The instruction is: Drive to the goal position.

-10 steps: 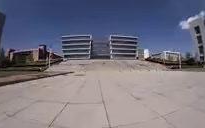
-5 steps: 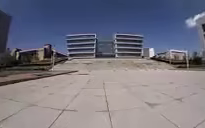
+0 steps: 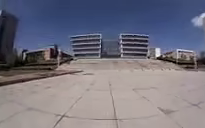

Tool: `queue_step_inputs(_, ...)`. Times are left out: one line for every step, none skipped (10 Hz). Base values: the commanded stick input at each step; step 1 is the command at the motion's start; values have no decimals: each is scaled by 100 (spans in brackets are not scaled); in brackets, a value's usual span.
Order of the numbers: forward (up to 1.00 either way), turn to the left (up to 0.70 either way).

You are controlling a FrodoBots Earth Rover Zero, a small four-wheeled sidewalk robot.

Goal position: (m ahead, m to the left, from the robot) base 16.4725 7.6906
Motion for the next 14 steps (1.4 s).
queue_step_inputs(70,11)
queue_step_inputs(70,5)
queue_step_inputs(70,1)
queue_step_inputs(70,1)
queue_step_inputs(70,1)
queue_step_inputs(70,1)
queue_step_inputs(70,1)
queue_step_inputs(70,1)
queue_step_inputs(70,1)
queue_step_inputs(70,1)
queue_step_inputs(70,1)
queue_step_inputs(70,1)
queue_step_inputs(70,1)
queue_step_inputs(70,1)
